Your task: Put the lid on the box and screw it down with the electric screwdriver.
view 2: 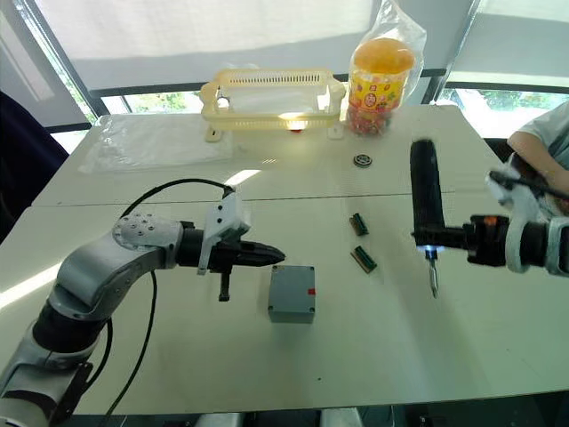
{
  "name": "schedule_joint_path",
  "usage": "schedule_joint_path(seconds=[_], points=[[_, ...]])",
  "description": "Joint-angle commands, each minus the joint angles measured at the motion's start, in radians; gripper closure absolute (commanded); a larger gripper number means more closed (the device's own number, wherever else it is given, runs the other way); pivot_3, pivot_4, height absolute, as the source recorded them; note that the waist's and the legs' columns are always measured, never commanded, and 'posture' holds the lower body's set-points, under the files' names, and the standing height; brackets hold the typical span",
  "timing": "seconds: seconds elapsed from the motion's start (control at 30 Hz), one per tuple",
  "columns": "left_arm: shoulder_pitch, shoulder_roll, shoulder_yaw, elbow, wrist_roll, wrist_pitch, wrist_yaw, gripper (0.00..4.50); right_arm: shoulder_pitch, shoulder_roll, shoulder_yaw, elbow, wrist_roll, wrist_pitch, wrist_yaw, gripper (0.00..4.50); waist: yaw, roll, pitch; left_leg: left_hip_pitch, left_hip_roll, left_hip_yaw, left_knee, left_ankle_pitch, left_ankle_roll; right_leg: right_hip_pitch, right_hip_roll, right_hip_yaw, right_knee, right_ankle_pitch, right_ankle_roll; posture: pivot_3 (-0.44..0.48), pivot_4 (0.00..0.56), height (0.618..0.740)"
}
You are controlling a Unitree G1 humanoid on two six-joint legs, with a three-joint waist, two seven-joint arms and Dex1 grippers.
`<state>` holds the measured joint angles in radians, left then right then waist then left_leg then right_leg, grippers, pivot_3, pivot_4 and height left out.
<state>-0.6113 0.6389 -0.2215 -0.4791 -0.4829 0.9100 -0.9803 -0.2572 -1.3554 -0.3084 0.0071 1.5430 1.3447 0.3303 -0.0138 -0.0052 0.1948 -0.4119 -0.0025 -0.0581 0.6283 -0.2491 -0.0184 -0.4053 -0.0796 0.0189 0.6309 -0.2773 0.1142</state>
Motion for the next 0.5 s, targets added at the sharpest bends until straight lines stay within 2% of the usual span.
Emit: schedule_joint_path(seconds=[0.03,0.1,0.2,0.3,0.5], points=[[0.042,0.075,-0.011,-0.085,0.000,-0.023,-0.026,4.50,-0.025,-0.006,0.035,0.044,-0.117,0.030,0.111,2.76,-0.001,0.003,0.002,0.000,0.000,0.000,0.001,0.000,0.000,0.000,0.000,0.000,0.001,0.000,0.000,0.000,0.150,0.740],[0.099,0.134,-0.028,-0.123,0.009,-0.049,-0.055,4.50,-0.076,0.033,0.125,0.096,-0.217,0.039,0.134,2.76,-0.004,0.004,0.002,0.000,0.000,0.003,0.002,0.000,-0.001,0.000,0.000,0.003,0.001,0.000,0.000,0.000,0.150,0.740],[0.138,0.161,-0.065,-0.120,0.045,-0.089,-0.045,4.50,-0.160,0.080,0.219,0.157,-0.345,0.040,0.180,2.76,-0.003,0.004,0.002,0.002,0.000,0.005,0.003,0.001,-0.002,0.000,0.000,0.005,0.000,0.001,-0.001,0.000,0.150,0.740],[0.158,0.152,-0.083,-0.089,0.070,-0.108,-0.021,4.50,-0.229,0.115,0.298,0.204,-0.465,0.030,0.249,2.76,0.002,0.004,0.003,0.001,0.000,0.005,0.004,0.004,-0.007,0.001,0.000,0.005,0.000,0.002,-0.007,0.000,0.150,0.740],[0.185,0.091,-0.072,-0.036,0.115,-0.187,0.045,4.50,-0.324,0.161,0.414,0.294,-0.650,0.017,0.389,2.76,0.001,0.004,0.003,0.001,-0.001,0.005,0.006,0.005,-0.008,0.002,-0.001,0.006,0.000,0.005,-0.002,0.000,0.150,0.740]])
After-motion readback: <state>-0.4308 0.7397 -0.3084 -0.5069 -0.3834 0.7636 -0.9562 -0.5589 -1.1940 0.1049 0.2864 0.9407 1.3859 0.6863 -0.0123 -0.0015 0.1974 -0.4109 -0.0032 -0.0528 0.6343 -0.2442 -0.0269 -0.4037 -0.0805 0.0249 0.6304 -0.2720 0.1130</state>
